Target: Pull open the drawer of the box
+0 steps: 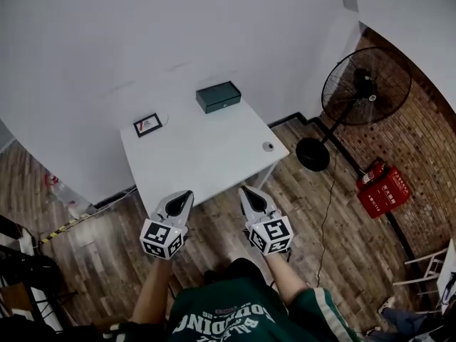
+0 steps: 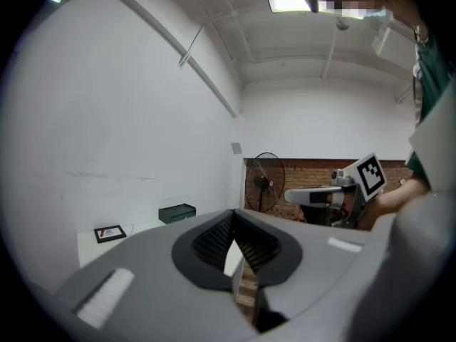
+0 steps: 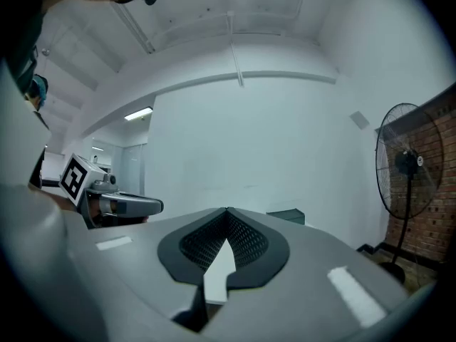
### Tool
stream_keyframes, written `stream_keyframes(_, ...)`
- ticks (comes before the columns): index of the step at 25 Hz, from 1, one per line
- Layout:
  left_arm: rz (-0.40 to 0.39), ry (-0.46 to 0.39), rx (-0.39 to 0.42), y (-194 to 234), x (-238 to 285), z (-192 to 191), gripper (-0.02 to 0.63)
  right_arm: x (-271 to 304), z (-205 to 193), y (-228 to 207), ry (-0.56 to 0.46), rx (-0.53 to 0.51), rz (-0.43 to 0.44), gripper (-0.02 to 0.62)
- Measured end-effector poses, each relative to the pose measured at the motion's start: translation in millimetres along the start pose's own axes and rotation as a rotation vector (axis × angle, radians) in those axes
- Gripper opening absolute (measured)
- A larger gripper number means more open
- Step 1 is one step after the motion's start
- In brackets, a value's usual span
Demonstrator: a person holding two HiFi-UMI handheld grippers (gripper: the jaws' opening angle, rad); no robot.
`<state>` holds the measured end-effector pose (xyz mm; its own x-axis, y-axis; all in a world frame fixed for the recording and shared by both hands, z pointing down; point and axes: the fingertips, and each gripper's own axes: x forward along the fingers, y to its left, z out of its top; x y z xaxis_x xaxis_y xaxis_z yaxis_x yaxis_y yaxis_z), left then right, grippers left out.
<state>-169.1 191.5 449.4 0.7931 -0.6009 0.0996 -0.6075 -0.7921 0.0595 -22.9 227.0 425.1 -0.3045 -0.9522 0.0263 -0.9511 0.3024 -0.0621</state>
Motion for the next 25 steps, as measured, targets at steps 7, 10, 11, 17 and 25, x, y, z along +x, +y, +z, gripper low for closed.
stream_keyframes(7, -0.008, 0.013, -0.007, 15.9, 18.3, -1.5, 0.051, 18.0, -4.9, -16.8, 0.003, 0.017, -0.024, 0.002)
stream_keyframes(10, -0.007, 0.022, -0.013, 25.1, 31.6, -4.4, 0.051, 30.9, -9.5, -28.6, 0.004, 0.017, -0.026, 0.002)
stream_keyframes(11, -0.006, 0.025, -0.013, 29.2, 36.8, -5.4, 0.051, 37.5, -11.0, -33.7, 0.004, 0.018, -0.028, 0.002)
stream_keyframes(17, 0.014, 0.047, -0.02, 68.0, 80.0, -7.4, 0.051, 96.3, -14.3, -68.2, 0.01, 0.034, -0.014, 0.002)
stream_keyframes(25, 0.051, 0.056, -0.033, 123.5, 169.9, 2.4, 0.051, 195.0, -5.7, -143.8, 0.029, 0.023, 0.004, 0.002)
